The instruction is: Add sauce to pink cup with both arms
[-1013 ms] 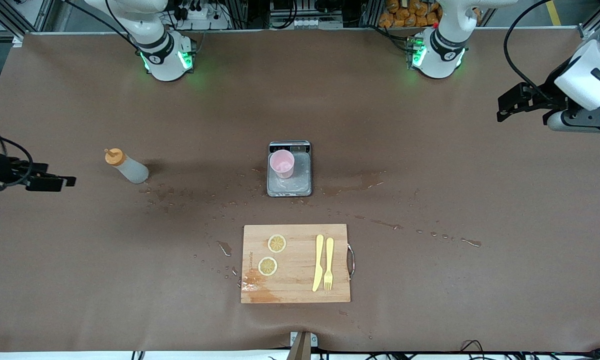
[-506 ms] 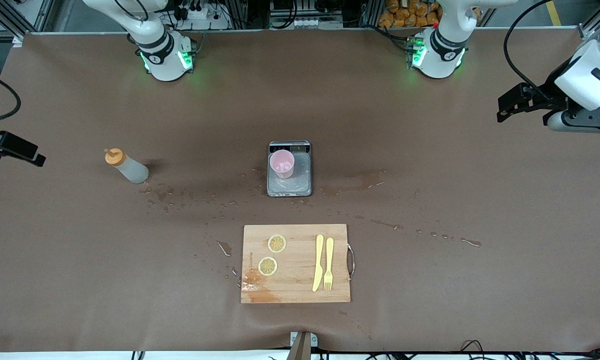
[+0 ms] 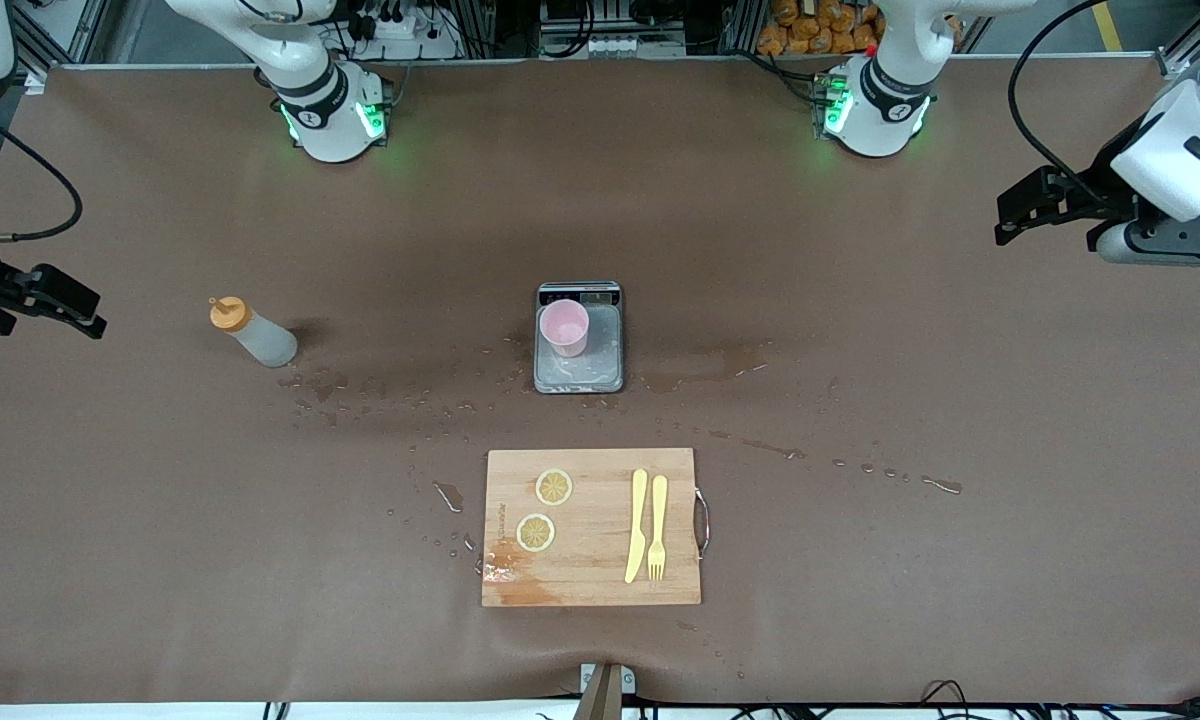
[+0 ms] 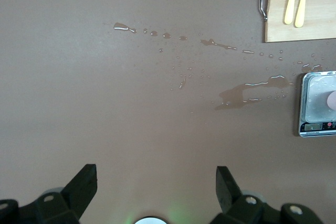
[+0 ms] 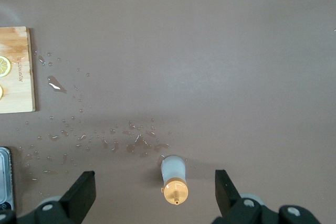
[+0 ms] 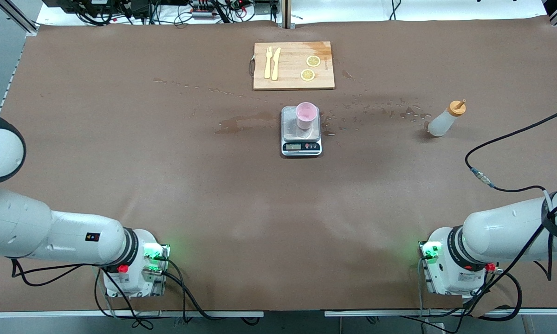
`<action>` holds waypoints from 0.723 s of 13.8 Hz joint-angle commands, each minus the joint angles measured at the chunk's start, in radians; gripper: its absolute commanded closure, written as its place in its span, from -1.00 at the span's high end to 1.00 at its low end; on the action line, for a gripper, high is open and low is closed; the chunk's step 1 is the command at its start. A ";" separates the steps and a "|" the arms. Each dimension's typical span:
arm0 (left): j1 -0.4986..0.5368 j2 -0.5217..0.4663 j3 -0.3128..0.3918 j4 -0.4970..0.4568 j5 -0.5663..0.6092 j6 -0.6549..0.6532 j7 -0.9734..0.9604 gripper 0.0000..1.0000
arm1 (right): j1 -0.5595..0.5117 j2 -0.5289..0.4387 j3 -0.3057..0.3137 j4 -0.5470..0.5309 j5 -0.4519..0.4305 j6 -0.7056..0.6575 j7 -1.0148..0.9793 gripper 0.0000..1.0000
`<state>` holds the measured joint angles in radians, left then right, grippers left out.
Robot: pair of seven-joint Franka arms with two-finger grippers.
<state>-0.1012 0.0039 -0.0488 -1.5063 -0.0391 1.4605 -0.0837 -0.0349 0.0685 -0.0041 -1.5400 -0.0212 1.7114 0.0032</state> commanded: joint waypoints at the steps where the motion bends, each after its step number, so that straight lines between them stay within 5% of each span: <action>1: 0.001 0.007 0.001 0.015 -0.015 0.001 -0.011 1.00 | -0.002 -0.038 0.012 -0.031 -0.019 0.008 -0.012 1.00; 10: 0.001 0.007 0.001 0.015 -0.016 0.004 -0.011 1.00 | 0.007 -0.019 0.003 0.038 0.000 0.011 -0.002 1.00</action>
<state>-0.1013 0.0040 -0.0488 -1.5063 -0.0391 1.4614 -0.0837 -0.0310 0.0594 -0.0003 -1.5016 -0.0246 1.7259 -0.0010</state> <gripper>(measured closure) 0.000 0.000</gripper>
